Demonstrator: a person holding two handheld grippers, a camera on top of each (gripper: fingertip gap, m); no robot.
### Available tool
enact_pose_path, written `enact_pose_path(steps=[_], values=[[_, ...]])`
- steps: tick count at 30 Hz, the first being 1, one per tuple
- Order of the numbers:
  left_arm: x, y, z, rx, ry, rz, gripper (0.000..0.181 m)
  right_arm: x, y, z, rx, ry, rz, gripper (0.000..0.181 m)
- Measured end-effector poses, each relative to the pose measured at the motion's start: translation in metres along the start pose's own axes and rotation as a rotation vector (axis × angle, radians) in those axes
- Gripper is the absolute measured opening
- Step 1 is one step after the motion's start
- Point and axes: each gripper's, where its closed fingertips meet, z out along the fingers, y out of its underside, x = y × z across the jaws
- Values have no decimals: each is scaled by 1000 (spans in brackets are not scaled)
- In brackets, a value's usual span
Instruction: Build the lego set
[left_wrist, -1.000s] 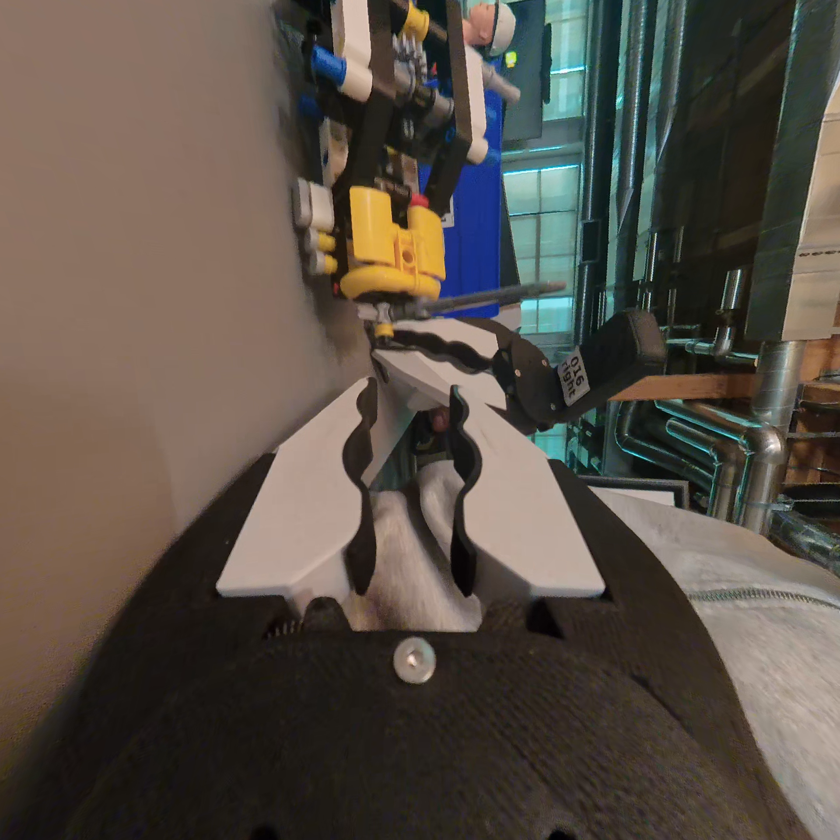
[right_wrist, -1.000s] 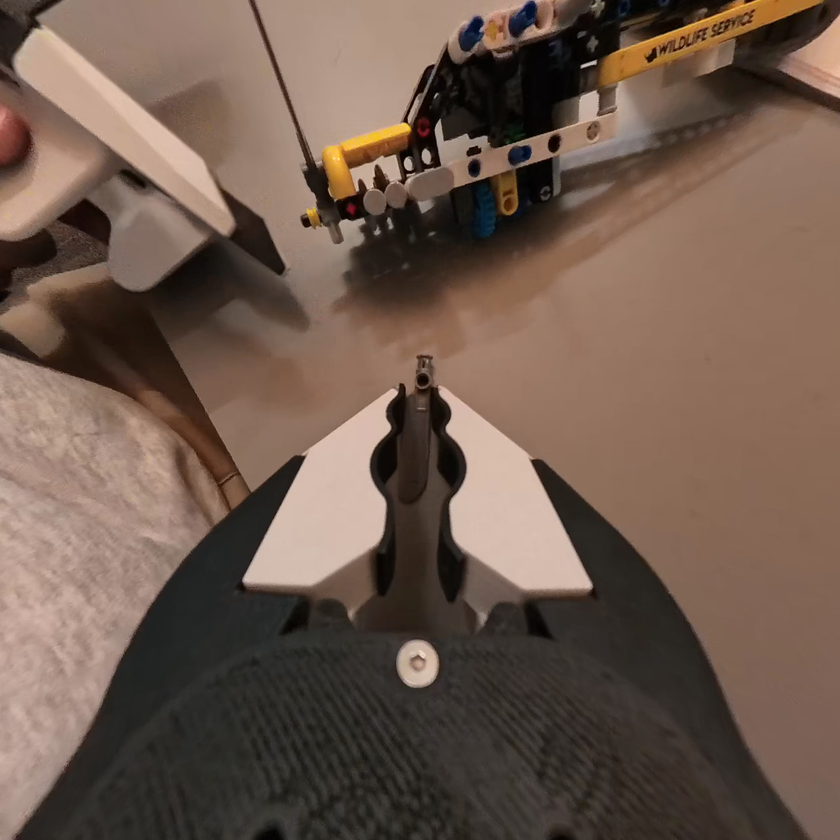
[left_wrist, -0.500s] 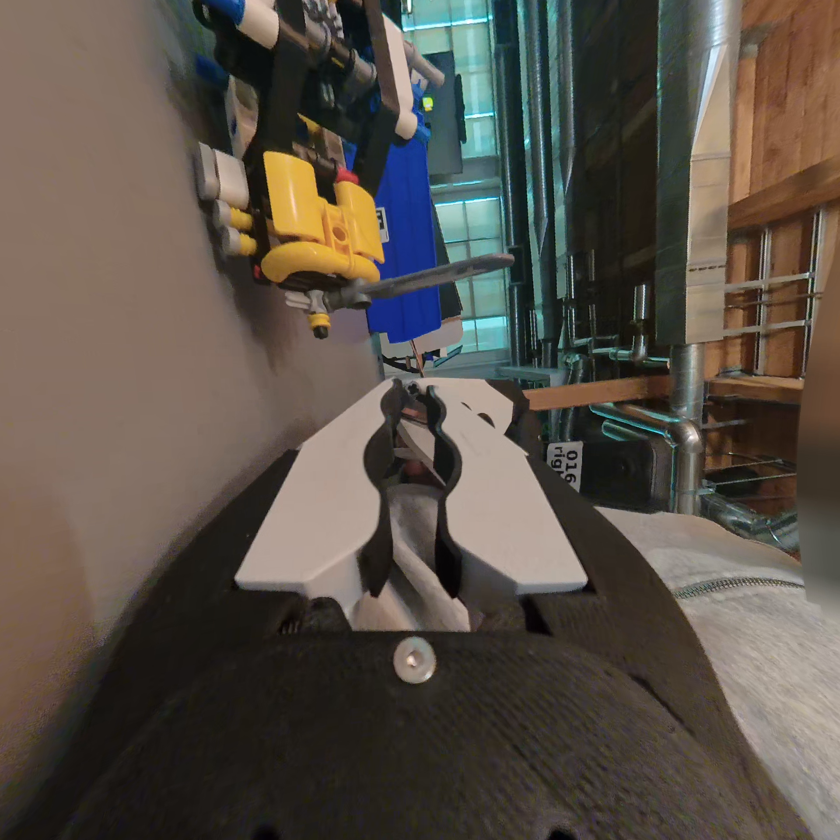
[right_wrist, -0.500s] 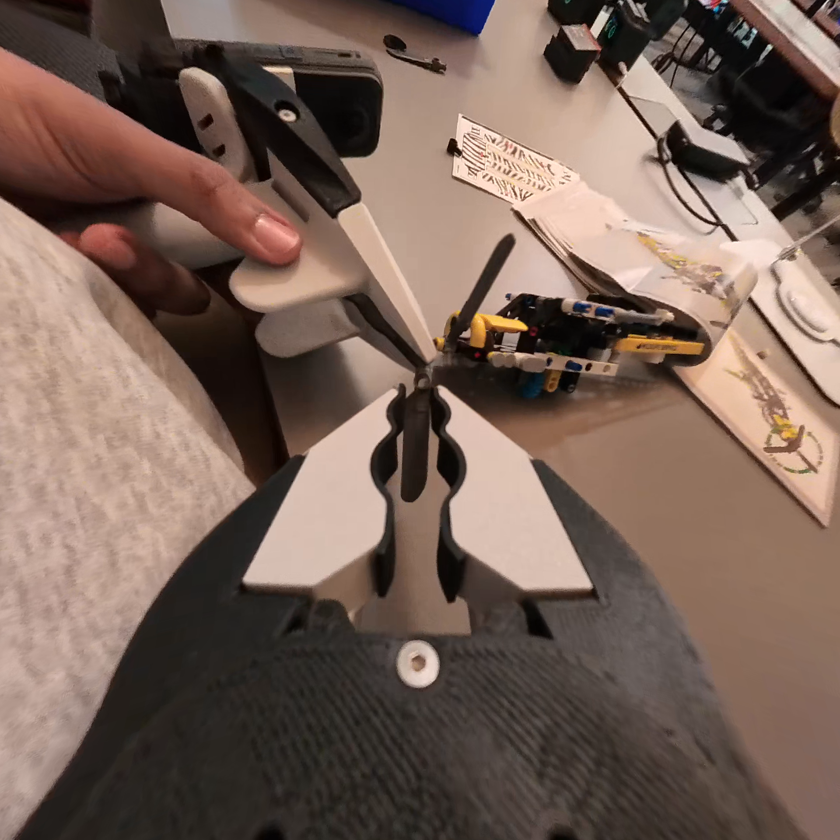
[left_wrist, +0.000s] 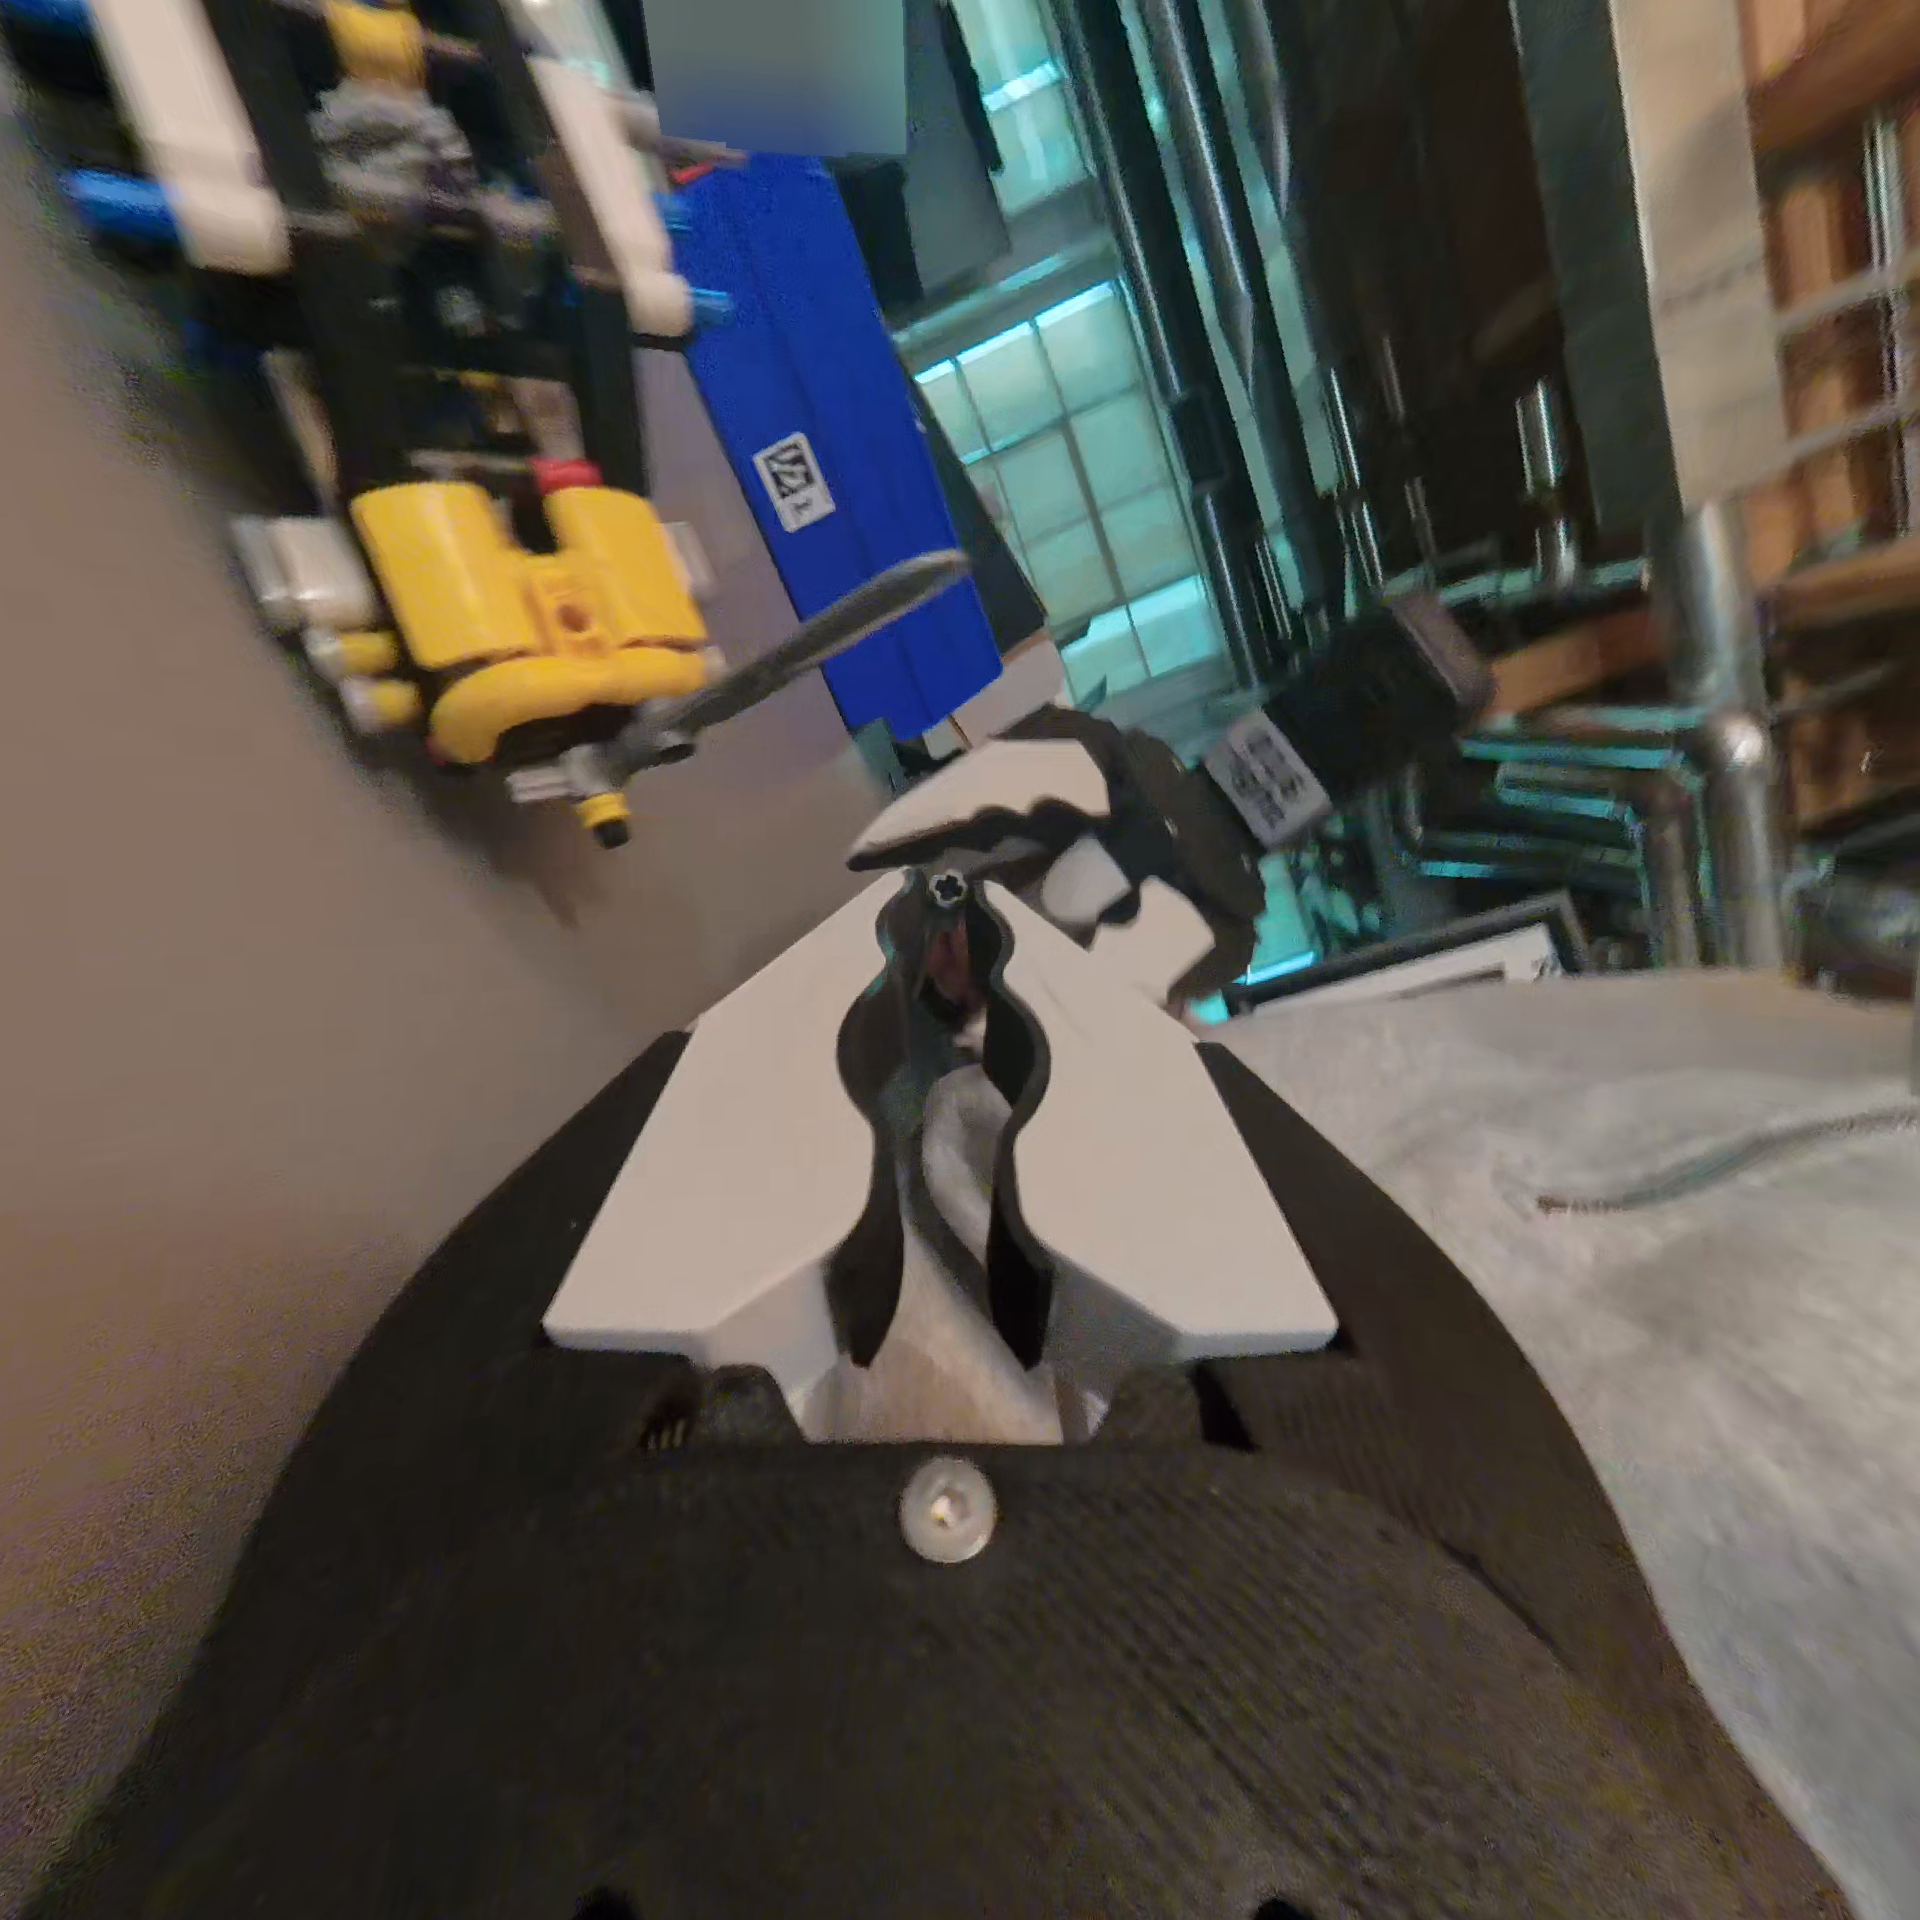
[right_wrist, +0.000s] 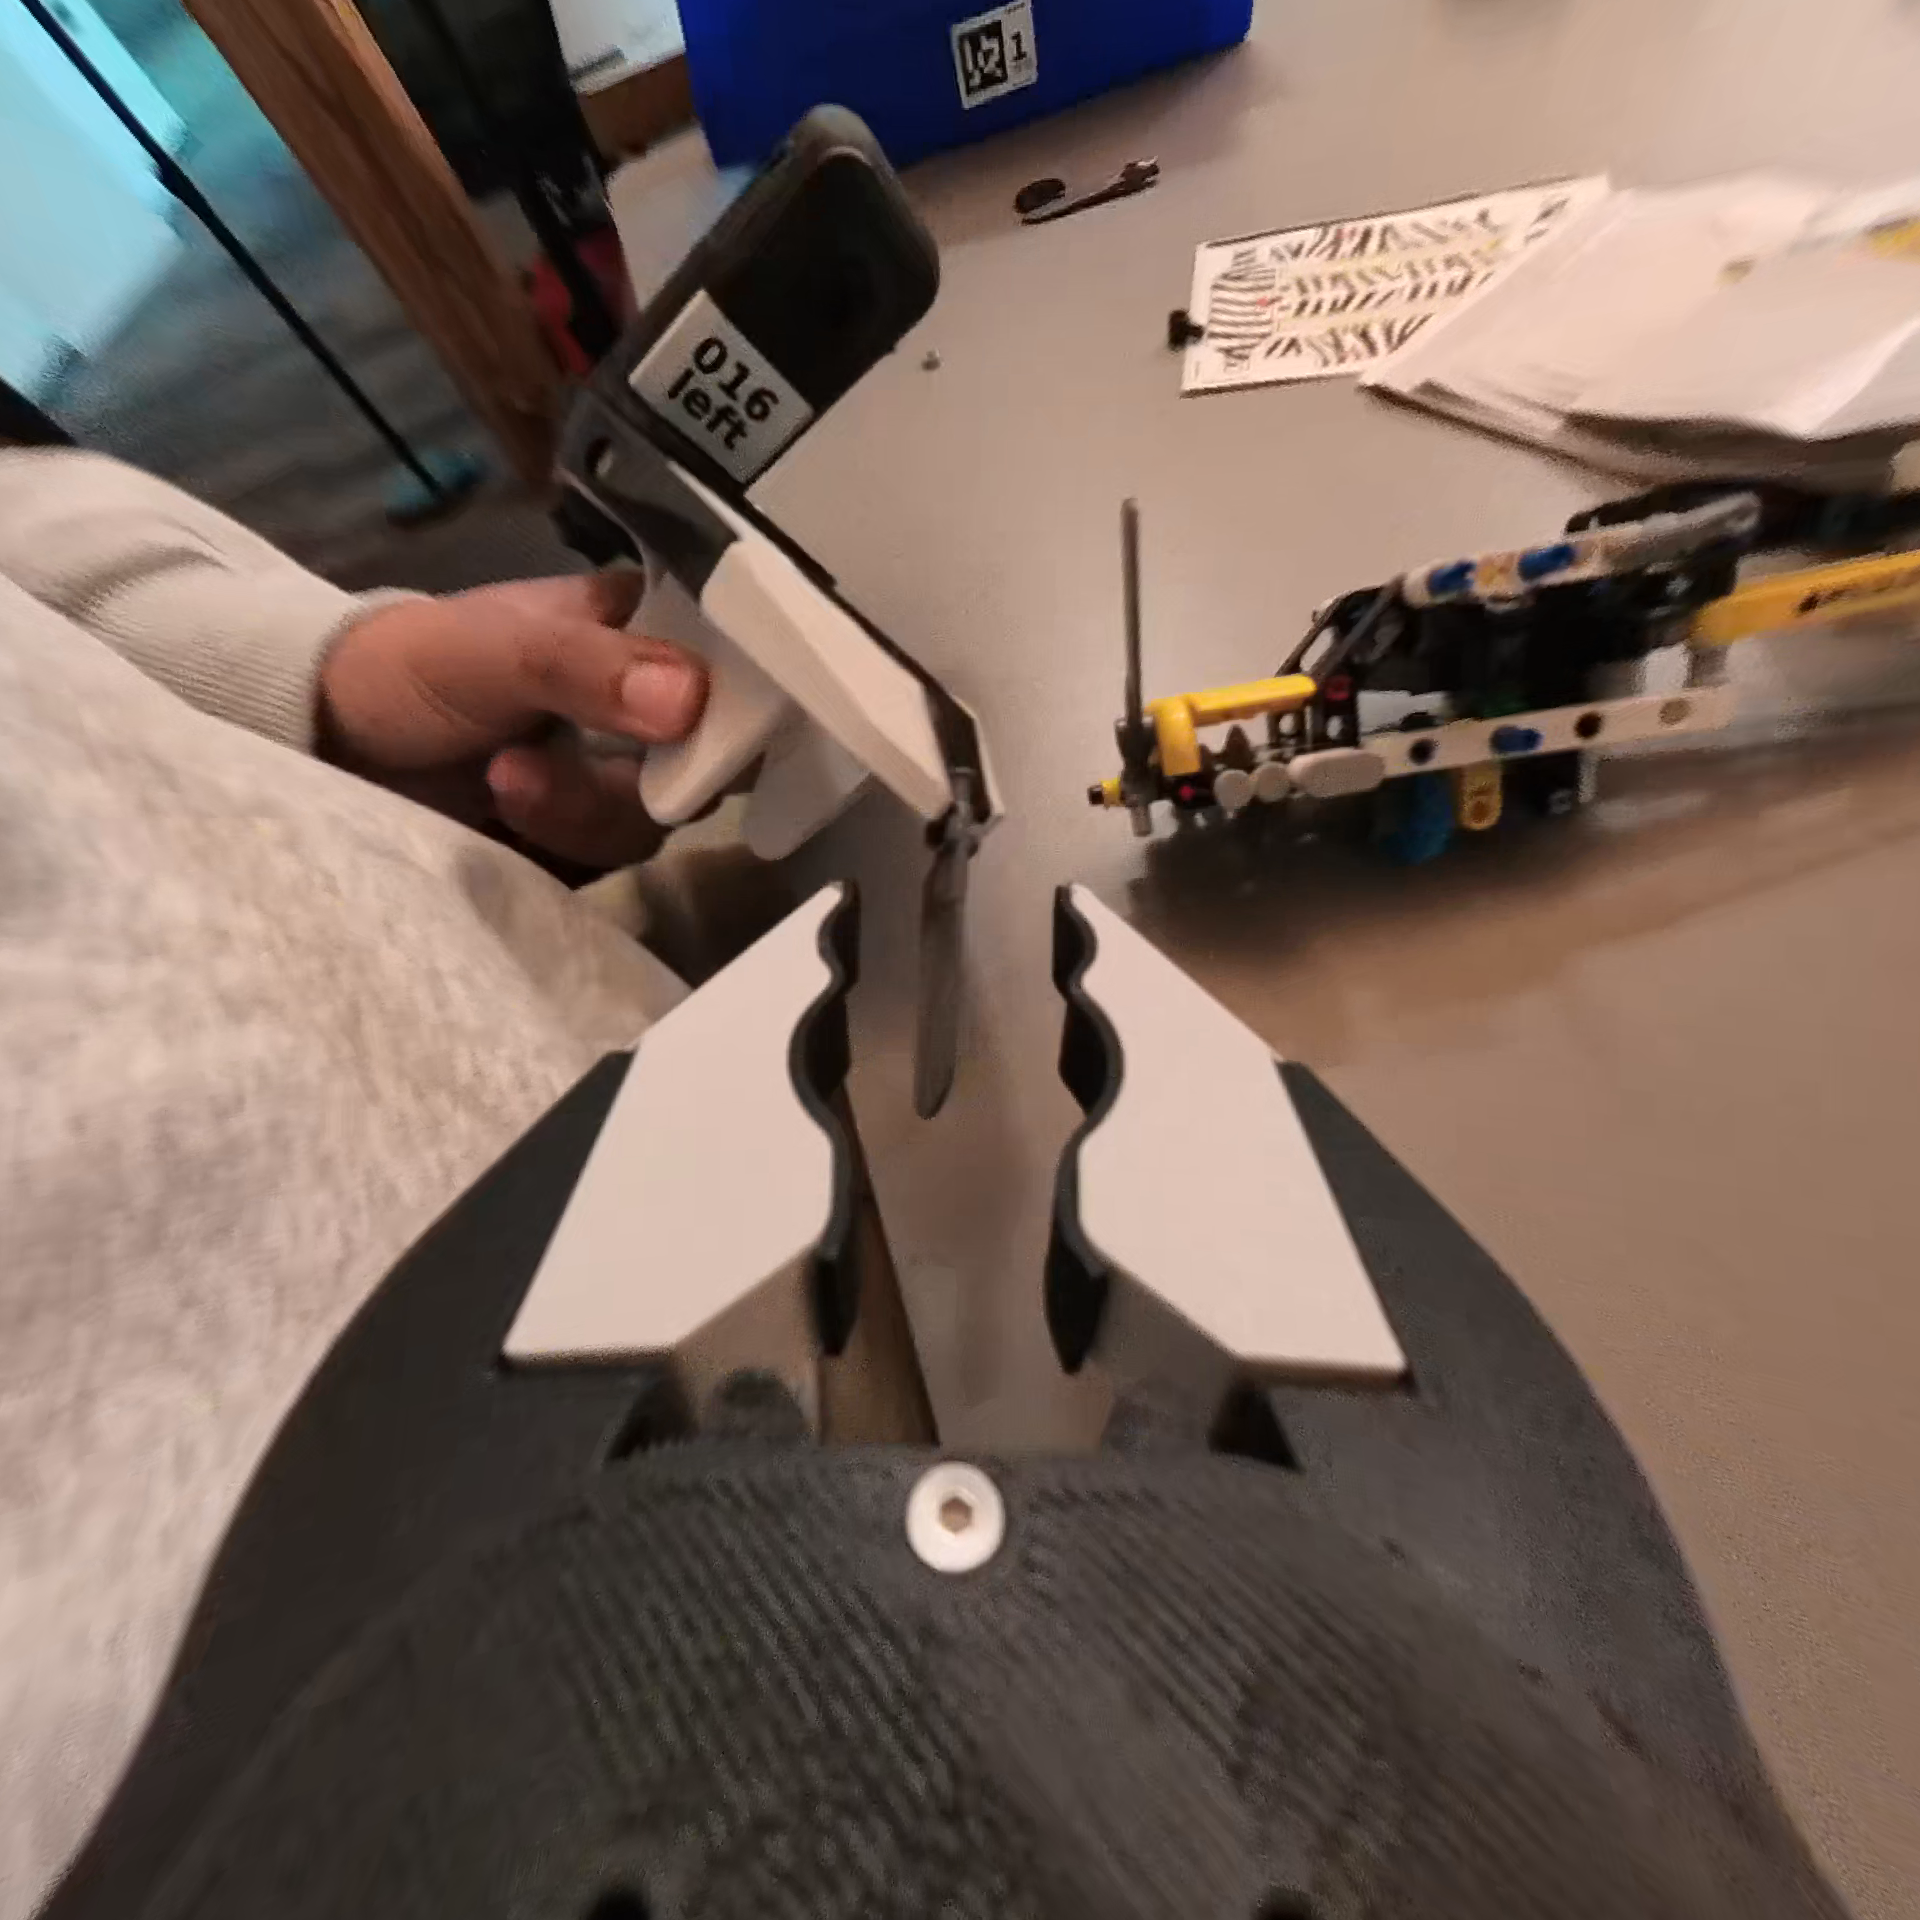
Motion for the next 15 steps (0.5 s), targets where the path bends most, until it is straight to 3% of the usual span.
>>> enact_pose_path(steps=[6,15], values=[[6,13,5,-149,-41,266,4,-9,-10,-9,9,-257,201,18],[7,14,2,-167,-39,313,4,-13,-4,-6,-67,-291,141,8]])
